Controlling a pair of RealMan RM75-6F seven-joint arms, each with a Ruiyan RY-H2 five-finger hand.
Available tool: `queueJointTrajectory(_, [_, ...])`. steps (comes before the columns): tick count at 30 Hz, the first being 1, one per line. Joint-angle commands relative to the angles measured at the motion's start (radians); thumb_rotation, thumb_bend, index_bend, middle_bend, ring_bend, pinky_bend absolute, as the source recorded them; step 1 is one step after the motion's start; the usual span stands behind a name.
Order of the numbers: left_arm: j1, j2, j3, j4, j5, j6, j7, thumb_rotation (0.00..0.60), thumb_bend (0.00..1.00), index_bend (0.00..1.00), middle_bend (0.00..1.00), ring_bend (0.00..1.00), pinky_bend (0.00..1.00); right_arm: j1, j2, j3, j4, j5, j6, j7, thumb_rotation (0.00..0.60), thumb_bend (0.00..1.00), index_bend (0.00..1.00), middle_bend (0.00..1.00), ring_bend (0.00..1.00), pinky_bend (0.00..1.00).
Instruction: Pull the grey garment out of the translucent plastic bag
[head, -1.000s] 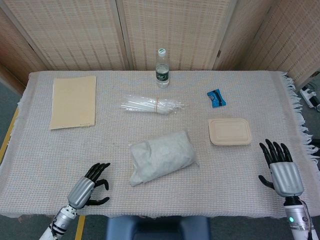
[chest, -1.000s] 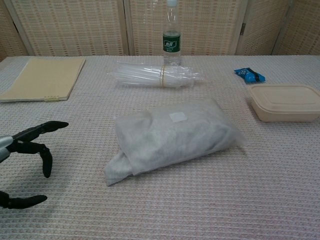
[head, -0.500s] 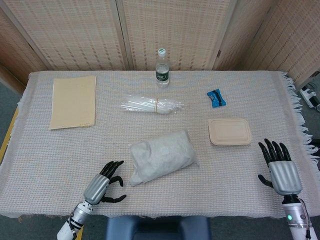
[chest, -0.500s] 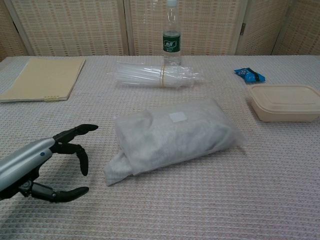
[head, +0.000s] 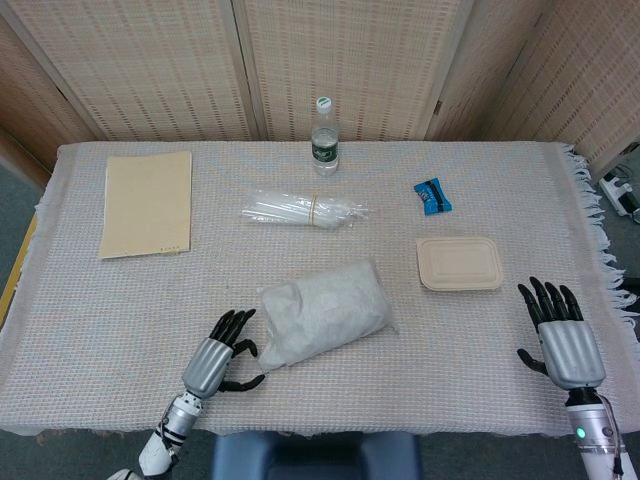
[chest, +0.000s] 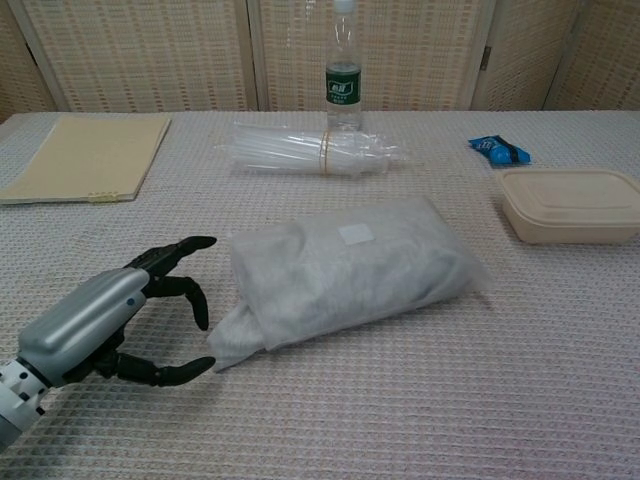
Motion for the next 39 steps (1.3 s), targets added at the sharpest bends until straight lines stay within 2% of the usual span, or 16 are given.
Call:
queueJointTrajectory(1, [-0.005, -0.035, -0.004, 0.045, -0.002, 0.024, 0.000, 0.385, 0.21, 0.52, 0.05, 0.00, 0.01, 0.000, 0.001, -0.001, -0.001, -0.001, 0.002, 0.001, 0.600, 0.11, 0.00, 0.00, 0.00, 0.00])
queueJointTrajectory(15, [-0.028, -0.142, -0.004, 0.163, -0.022, 0.031, -0.006, 0.384, 0.18, 0.54, 0.06, 0.00, 0.01, 0.001, 0.009, -0.001, -0.003, 0.002, 0.001, 0.015, 0.600, 0.11, 0.00, 0.00, 0.00, 0.00])
queueJointTrajectory(27, [-0.051, -0.207, -0.012, 0.265, -0.039, 0.035, 0.015, 0.391, 0.28, 0.59, 0.07, 0.00, 0.01, 0.002, 0.017, -0.003, -0.008, 0.002, 0.001, 0.024, 0.600, 0.11, 0.00, 0.00, 0.00, 0.00])
queueJointTrajectory(31, [-0.050, -0.218, -0.008, 0.291, -0.044, 0.036, 0.011, 0.421, 0.35, 0.62, 0.08, 0.00, 0.01, 0.001, 0.019, -0.004, -0.008, 0.000, 0.003, 0.029, 0.600, 0.11, 0.00, 0.00, 0.00, 0.00])
queueJointTrajectory(33, [-0.050, -0.221, -0.003, 0.297, -0.043, 0.039, 0.006, 0.478, 0.41, 0.64, 0.08, 0.00, 0.01, 0.002, 0.020, -0.004, -0.008, 0.000, 0.003, 0.030, 0.600, 0.11, 0.00, 0.00, 0.00, 0.00])
queueJointTrajectory(35, [-0.050, -0.224, 0.002, 0.300, -0.041, 0.046, 0.007, 0.511, 0.46, 0.66, 0.09, 0.00, 0.01, 0.001, 0.019, -0.004, -0.009, 0.000, 0.005, 0.030, 0.600, 0.12, 0.00, 0.00, 0.00, 0.00])
queueJointTrajectory(39, [-0.047, -0.224, 0.011, 0.298, -0.040, 0.049, 0.006, 0.546, 0.53, 0.69, 0.10, 0.00, 0.01, 0.000, 0.019, -0.006, -0.009, -0.004, 0.007, 0.031, 0.600, 0.11, 0.00, 0.00, 0.00, 0.00])
